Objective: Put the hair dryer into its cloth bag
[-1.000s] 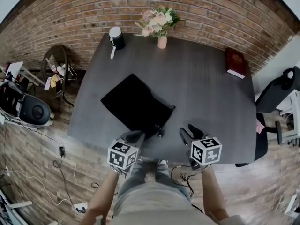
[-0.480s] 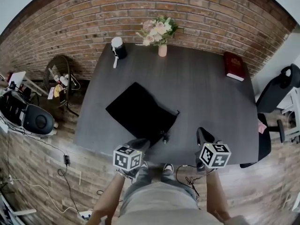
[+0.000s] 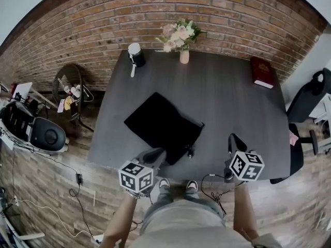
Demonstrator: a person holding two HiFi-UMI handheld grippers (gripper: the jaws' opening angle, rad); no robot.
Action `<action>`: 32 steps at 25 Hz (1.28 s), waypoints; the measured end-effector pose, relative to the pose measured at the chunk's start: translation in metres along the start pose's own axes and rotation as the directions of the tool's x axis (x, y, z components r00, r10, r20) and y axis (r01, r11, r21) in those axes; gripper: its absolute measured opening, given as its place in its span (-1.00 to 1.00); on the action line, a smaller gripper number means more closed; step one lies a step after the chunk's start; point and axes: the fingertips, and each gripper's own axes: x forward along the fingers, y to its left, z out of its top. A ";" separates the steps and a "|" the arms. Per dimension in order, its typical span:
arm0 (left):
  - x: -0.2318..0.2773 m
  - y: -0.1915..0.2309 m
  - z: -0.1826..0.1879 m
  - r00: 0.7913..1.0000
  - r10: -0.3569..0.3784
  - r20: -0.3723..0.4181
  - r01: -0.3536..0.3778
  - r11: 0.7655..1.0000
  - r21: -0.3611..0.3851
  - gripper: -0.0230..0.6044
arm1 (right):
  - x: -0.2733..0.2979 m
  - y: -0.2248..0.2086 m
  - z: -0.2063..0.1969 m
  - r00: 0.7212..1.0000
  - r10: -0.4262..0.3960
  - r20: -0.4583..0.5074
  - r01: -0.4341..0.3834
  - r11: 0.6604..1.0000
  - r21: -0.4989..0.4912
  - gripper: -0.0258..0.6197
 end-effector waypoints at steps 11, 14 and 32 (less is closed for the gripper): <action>-0.062 0.041 0.159 0.809 0.321 0.493 -0.368 0.930 -0.002 -0.88 | -0.029 0.008 0.079 0.965 -0.041 0.261 0.043 0.999 -0.002 -0.92; -0.068 0.039 0.185 0.756 0.347 0.554 -0.414 0.910 -0.006 -0.90 | -0.046 0.009 0.104 0.936 -0.064 0.346 0.084 0.996 -0.044 -0.92; -0.041 0.012 0.199 0.777 0.302 0.553 -0.400 0.914 0.063 -0.91 | -0.089 -0.003 0.135 0.883 -0.117 0.454 0.180 0.979 -0.097 -0.92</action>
